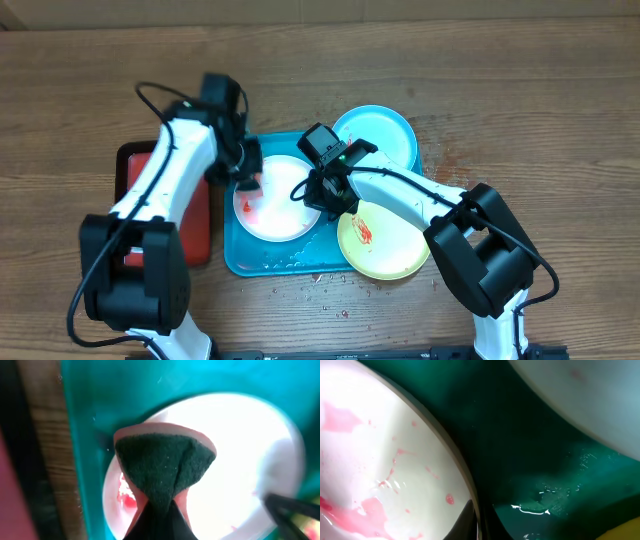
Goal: Clean dirty plates on tray and stack at the side
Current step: 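Lower the white plate and scrub it again with the left sponge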
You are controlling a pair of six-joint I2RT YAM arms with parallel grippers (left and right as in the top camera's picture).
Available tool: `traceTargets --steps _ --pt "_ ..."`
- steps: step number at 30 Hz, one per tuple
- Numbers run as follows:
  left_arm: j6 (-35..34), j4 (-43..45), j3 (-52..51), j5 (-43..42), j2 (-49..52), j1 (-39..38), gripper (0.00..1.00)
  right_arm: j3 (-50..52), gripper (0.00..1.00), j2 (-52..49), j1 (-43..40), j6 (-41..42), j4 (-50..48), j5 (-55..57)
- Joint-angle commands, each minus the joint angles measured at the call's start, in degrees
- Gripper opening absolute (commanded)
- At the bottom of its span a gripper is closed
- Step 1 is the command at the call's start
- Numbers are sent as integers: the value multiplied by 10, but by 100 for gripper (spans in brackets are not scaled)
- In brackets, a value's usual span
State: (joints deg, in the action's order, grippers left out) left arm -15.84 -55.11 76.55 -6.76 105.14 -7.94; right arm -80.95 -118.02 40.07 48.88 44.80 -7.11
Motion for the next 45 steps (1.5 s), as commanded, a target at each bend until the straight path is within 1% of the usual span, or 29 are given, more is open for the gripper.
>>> traceTargets --steps 1,6,9,10,12,14,17,19,20,22,23,24,26,28,30,33,35,36,39,41,42,44,45 --pt "-37 48 -65 36 -5 -6 4 6 4 -15 -4 21 7 30" --pt "-31 113 -124 80 -5 -7 4 6 4 -15 -4 17 6 30" --pt "18 175 -165 82 -5 -7 4 6 4 -15 -4 17 5 30" --pt "54 208 -189 63 -5 -7 4 6 4 -15 -4 17 5 31" --pt "115 225 -208 2 -5 -7 4 6 4 -15 -4 14 5 32" --pt "183 224 -218 -90 -5 -7 4 6 4 -15 -4 6 5 32" --pt "305 193 -221 -269 -5 -7 4 6 4 -15 -4 6 3 32" --pt "355 180 -221 -348 -5 -7 4 6 4 -15 -4 6 1 32" --pt "363 180 -220 -364 -5 -7 4 6 4 -15 -4 6 1 32" --pt "360 188 -219 -356 -5 -7 4 6 4 -15 -4 6 1 32" --pt "327 204 -218 -322 -5 -5 4 6 4 -15 -4 6 2 32" --pt "315 208 -217 -309 -5 -4 4 6 4 -15 -4 6 2 32" --pt "227 231 -215 -218 -5 1 4 6 4 -15 -4 6 3 32" --pt "115 247 -212 -93 -5 5 4 6 4 -15 -4 6 3 32" --pt "28 250 -210 17 -5 8 4 6 4 -15 -4 6 3 32" --pt "-38 240 -202 120 -6 8 4 6 4 -15 -4 4 3 32" --pt "-92 198 -182 195 -6 7 4 6 4 -15 -4 4 3 32" --pt "-110 177 -172 216 -6 7 4 6 4 -15 -4 4 3 32" --pt "-120 134 -136 248 -6 7 4 6 4 -15 -4 4 3 32" --pt "-108 130 -121 247 -6 7 4 6 4 -15 -4 4 3 32" --pt "-100 132 -116 239 -6 7 4 6 4 -15 -4 3 3 32" --pt "-52 149 -113 186 -6 7 4 6 4 -15 -4 2 3 32" --pt "-18 159 -112 144 -6 7 4 6 4 -15 -4 -4 3 32"
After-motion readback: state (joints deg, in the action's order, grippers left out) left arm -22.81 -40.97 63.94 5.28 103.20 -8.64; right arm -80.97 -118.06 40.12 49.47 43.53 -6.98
